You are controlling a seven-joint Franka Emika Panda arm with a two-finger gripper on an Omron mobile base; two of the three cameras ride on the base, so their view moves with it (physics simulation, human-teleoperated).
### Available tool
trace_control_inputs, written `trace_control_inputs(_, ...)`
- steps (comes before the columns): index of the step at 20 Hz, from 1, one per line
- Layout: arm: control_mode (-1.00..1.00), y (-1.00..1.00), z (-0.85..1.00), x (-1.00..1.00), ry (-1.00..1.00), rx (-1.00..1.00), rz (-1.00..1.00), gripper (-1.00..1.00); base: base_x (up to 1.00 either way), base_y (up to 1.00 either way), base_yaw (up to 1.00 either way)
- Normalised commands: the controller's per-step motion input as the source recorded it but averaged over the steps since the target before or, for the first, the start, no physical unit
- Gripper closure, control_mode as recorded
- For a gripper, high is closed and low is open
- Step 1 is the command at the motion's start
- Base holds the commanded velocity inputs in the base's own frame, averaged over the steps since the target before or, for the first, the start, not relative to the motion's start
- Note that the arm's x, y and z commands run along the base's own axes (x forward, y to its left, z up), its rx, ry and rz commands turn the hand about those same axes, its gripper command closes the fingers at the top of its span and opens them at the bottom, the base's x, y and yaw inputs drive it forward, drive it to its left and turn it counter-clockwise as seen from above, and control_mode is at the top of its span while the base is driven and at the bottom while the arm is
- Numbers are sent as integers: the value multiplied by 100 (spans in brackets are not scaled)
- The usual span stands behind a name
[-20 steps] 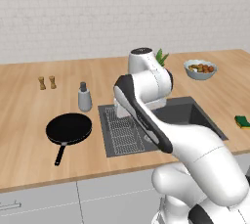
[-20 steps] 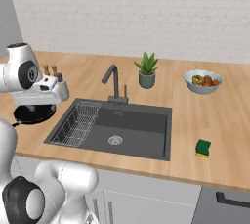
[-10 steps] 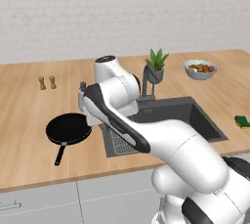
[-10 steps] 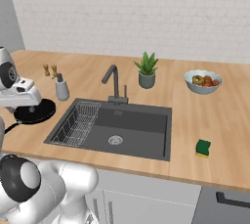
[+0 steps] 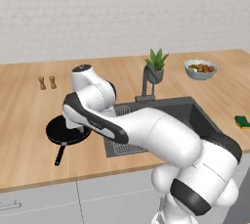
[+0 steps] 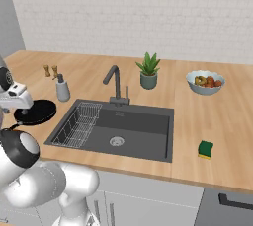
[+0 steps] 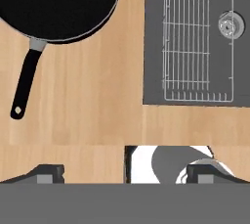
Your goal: Pick the pan and sponge and place them into the sink. Then turn on the water.
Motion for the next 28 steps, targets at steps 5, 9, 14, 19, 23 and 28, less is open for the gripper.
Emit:
trace_control_inputs(5,-100,61,-26,34,0,0,-13,-100,0,0,0)
trace_control_inputs(9,-100,66,-30,16,2,0,-12,-100,0,0,0)
trace_control_inputs(14,-100,45,-39,13,2,2,-4,-100,0,0,0)
trace_control_inputs(19,-100,16,-43,16,3,2,0,-100,0,0,0)
trace_control_inputs(23,-100,8,-68,8,0,2,0,-100,0,0,0)
trace_control_inputs(28,-100,15,-52,18,0,0,0,-100,0,0,0)
